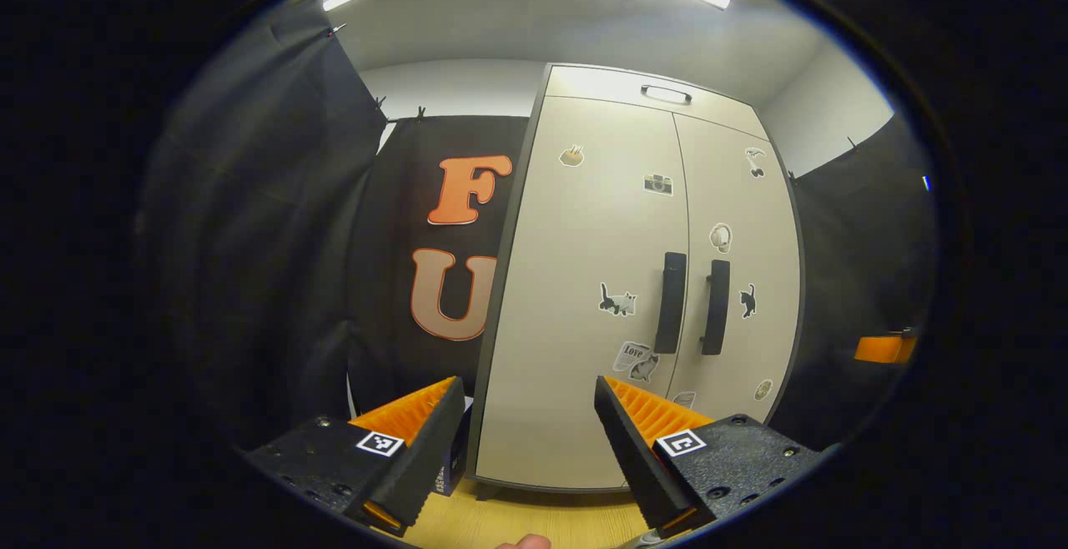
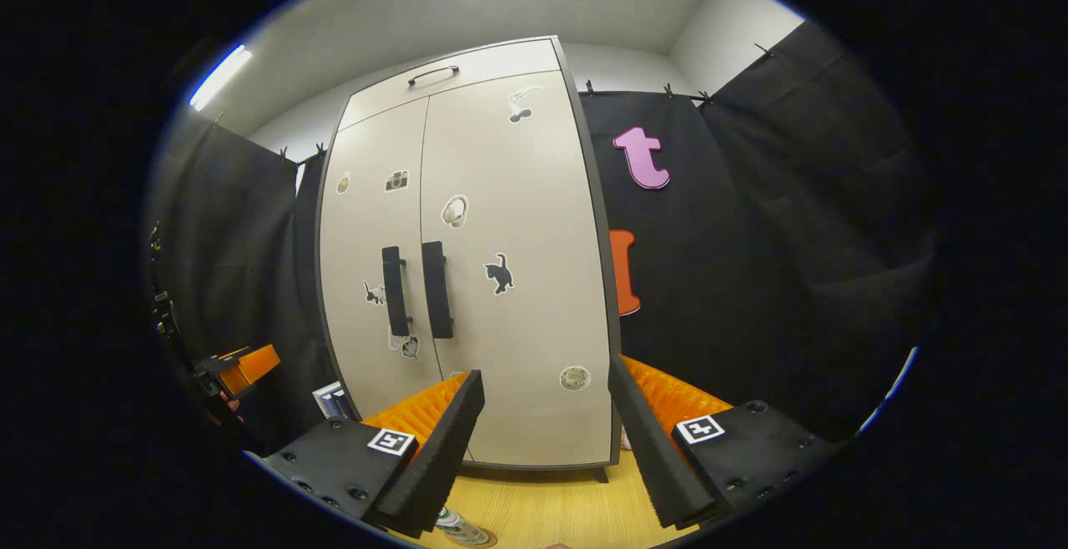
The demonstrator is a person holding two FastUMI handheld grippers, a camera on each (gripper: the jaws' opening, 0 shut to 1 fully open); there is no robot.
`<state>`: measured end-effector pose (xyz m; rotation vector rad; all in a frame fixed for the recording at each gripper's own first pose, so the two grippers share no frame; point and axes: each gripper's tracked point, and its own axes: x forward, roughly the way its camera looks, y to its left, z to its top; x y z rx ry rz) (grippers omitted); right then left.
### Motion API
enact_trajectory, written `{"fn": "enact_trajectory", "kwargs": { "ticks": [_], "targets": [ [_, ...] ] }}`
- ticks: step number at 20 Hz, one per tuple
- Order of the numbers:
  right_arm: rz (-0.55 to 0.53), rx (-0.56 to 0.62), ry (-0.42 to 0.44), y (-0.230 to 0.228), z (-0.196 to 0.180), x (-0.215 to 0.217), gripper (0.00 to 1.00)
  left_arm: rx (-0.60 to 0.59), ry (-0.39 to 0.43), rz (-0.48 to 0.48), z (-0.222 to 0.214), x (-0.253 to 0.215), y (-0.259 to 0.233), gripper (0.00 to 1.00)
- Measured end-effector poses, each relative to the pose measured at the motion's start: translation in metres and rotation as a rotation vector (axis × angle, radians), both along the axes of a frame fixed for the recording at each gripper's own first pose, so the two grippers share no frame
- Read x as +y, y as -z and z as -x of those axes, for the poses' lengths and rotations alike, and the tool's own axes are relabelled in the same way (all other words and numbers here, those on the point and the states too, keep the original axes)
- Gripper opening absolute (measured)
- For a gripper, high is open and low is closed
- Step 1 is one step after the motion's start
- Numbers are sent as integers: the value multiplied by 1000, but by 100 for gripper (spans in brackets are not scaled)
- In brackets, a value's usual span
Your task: Grasp the bottle in the cabinet with the left hand and place it on the coaster, then close the right door with the right hand and the left door with the left hand.
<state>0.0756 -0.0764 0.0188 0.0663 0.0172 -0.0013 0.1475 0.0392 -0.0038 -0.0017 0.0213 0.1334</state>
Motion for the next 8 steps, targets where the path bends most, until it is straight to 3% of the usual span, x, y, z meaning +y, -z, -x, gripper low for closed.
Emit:
{"fn": "enact_trajectory", "kwargs": {
  "ticks": [8],
  "targets": [
    [-3,-4,5,0,4,-2,98,0,1,-1,2,0,0,95]
  ]
}}
